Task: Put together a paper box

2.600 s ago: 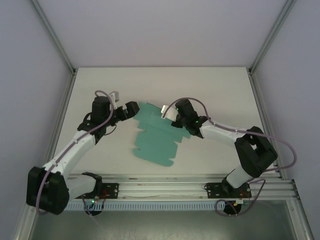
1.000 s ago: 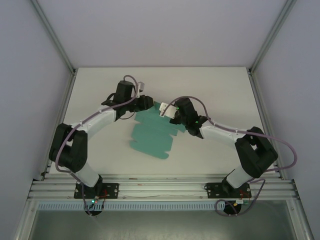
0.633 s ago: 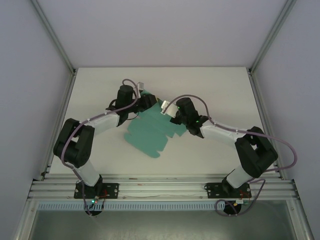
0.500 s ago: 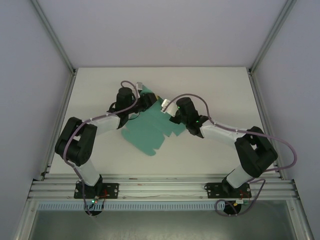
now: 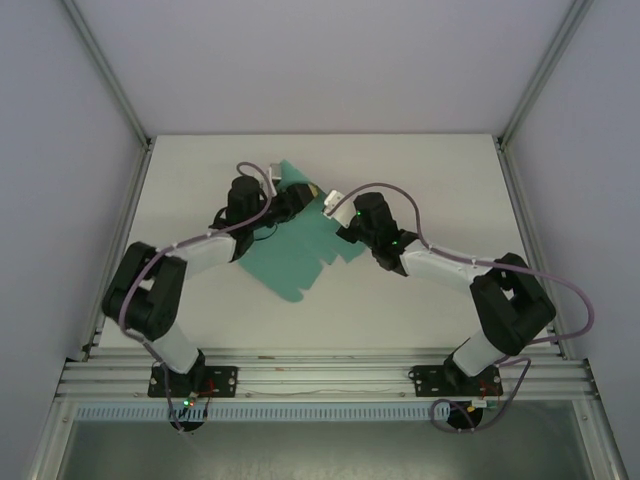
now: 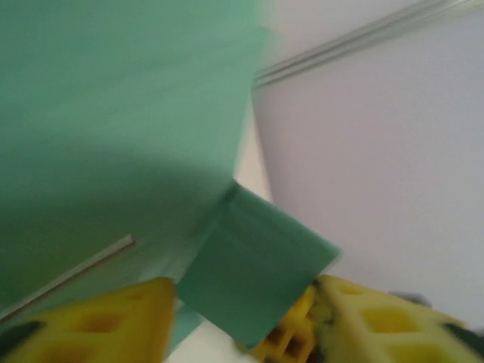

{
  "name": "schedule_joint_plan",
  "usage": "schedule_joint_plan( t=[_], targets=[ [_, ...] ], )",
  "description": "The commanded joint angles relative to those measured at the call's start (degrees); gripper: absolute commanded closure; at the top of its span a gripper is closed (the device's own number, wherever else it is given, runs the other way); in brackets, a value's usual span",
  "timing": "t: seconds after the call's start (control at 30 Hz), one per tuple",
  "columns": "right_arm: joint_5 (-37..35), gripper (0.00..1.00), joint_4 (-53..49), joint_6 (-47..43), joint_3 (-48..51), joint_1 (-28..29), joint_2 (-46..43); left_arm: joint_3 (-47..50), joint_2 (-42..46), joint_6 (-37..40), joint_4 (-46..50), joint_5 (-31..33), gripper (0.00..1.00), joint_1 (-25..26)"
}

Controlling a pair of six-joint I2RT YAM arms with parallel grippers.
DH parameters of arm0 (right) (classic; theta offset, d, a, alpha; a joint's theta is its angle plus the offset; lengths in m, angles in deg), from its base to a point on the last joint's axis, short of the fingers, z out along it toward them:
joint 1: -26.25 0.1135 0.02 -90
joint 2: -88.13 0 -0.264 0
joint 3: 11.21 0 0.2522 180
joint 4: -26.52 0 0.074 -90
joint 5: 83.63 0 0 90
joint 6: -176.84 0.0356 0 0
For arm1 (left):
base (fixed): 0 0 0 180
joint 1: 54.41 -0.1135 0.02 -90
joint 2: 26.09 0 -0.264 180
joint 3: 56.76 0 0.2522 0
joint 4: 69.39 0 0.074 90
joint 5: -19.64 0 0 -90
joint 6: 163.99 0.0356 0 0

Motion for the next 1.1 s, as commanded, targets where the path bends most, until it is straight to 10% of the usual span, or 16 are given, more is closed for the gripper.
schedule_joint_plan(
  t=[0.0,0.07,0.37,1.07],
  targets=[
    [-0.8,1.0,-4.84,-2.97,-0.28,-1.15,-3.41,-0.97,11.38,18.49,22.83,7.19,0.19,0.36],
    [-0.2,1.0,-6.81,-4.59,0.38,-1.91,-4.53,-0.6,17.03,24.18,31.21,15.78,0.0,-0.23],
    [2.03,1.0,-10.07,-4.84,-0.72,-2.77,-6.11,7.55,21.57,24.08,37.3,26.84,0.0,-11.29],
    [6.23,1.0,-10.65,-0.98,-3.52,-2.59,-3.33,7.83,3.28,25.19,13.68,1.72,0.11,-9.89]
  ],
)
